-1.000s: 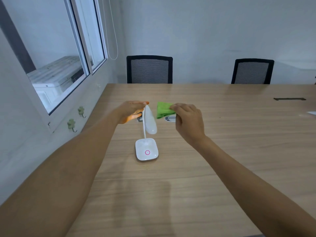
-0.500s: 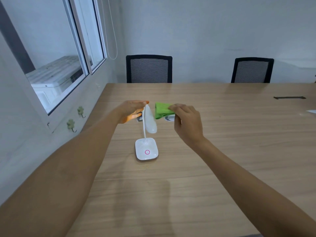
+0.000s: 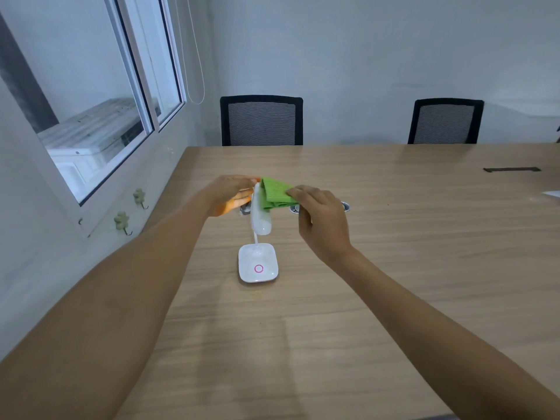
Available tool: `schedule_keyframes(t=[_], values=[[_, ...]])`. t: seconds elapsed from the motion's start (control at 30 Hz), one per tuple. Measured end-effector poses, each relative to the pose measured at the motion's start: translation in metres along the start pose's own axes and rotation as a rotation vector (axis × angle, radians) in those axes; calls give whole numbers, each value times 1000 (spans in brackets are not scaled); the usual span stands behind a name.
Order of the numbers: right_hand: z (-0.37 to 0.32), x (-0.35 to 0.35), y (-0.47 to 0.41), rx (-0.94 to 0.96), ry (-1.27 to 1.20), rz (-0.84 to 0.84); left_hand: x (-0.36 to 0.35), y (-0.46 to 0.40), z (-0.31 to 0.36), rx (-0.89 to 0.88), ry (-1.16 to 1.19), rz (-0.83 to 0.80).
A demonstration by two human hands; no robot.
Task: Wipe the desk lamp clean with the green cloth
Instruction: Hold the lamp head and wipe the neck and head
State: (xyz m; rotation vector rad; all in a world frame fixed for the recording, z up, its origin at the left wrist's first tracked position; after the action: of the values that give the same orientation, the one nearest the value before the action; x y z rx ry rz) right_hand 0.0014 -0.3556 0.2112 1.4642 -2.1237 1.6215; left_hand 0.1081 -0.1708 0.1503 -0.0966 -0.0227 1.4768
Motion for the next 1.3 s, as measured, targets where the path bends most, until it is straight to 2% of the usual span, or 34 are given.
schedule_keyframes(t=[0.07, 0.17, 0.33, 0.57, 0.73, 0.8, 1.0, 1.1, 1.2, 1.3], values=[[-16, 0, 9, 104, -49, -27, -3, -1, 3, -17, -43, -14], [-17, -13, 26, 200, 8, -121, -5, -2, 7, -37, -94, -37], [19, -10, 20, -8, 27, -70, -3, 0, 7, -8, -51, -2], [-12, 12, 28, 85, -73, 72, -1, 3, 5, -20, -57, -5], [11, 21, 21, -81, -52, 153, -4, 7, 9, -28, -75, -13], [5, 27, 17, -88, -80, 185, -3, 7, 8, -27, -79, -11], [-27, 6, 28, 143, -109, -2, -5, 8, 10, -44, -119, -30], [-2, -2, 29, 50, -74, -33, -4, 10, 10, -25, -87, -10], [12, 9, 25, -59, -81, 52, -5, 11, 9, -17, -75, -1], [-4, 18, 23, -20, -135, 105, -5, 10, 8, -11, -50, 20]])
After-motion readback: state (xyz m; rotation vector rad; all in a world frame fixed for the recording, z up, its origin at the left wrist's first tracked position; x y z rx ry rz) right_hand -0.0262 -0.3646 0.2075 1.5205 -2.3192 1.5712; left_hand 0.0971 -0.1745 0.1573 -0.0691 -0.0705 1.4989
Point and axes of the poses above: each hand's wrist, its own y-axis away from the middle knuckle, its own x-axis out of the back of the hand, z = x × y, the point moved 8 cm from there along -y, towards the middle knuckle, and after that the axes turned 15 degrees about -x, right-handed, at the moved point
